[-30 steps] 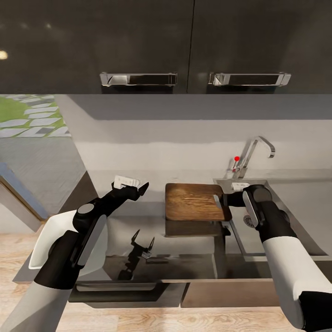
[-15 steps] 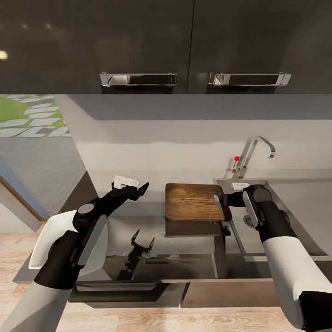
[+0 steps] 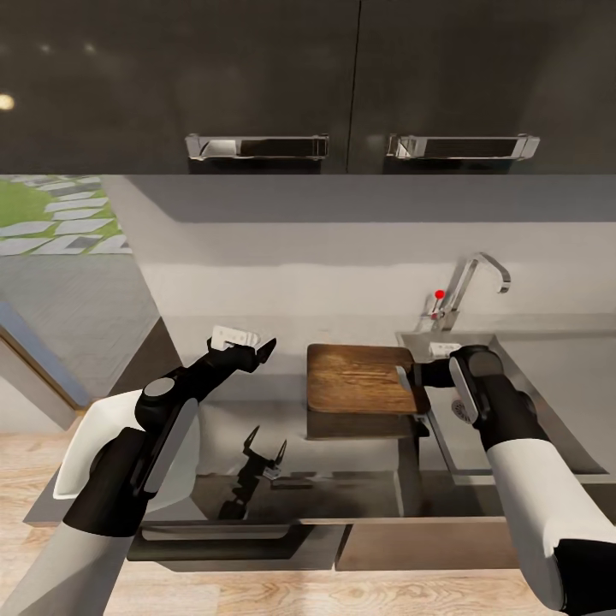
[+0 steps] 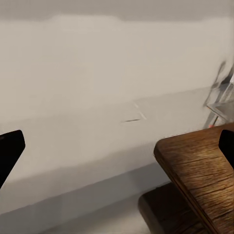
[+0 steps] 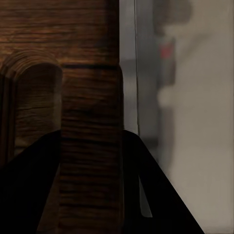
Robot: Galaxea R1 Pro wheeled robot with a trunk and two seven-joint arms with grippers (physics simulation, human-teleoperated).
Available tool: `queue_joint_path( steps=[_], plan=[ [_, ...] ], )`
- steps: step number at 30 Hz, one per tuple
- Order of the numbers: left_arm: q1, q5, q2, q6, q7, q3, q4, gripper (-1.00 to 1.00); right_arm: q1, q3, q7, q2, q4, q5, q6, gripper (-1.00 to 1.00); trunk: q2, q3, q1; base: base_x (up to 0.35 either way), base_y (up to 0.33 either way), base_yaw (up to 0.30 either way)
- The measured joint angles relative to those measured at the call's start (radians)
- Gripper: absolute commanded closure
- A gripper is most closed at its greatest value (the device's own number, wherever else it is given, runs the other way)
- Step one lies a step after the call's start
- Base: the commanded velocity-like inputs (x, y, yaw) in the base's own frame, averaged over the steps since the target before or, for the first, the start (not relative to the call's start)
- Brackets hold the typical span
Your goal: In the kitchen, take the Vidalia onion out of the sink, dice it on the chopping board with the paring knife, put the diced onion into the bowl on the countertop, then place both the paring knife and the chopping board into the sink.
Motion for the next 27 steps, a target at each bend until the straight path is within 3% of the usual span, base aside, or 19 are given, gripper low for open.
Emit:
queue_joint_path(
  steps=[12, 27],
  plan=[
    [0.0, 0.0, 0.0, 0.0, 0.0, 0.0, 0.0, -1.0, 0.0, -0.001, 0.0, 0.0, 0.005, 0.001, 0.0, 1.0, 0.0, 0.0, 0.0, -0.193, 0.0, 0.0],
    [0.0, 0.0, 0.0, 0.0, 0.0, 0.0, 0.0, -1.0, 0.0, -0.001, 0.0, 0.0, 0.005, -0.001, 0.0, 1.0, 0.0, 0.0, 0.0, -0.016, 0.0, 0.0]
  ],
)
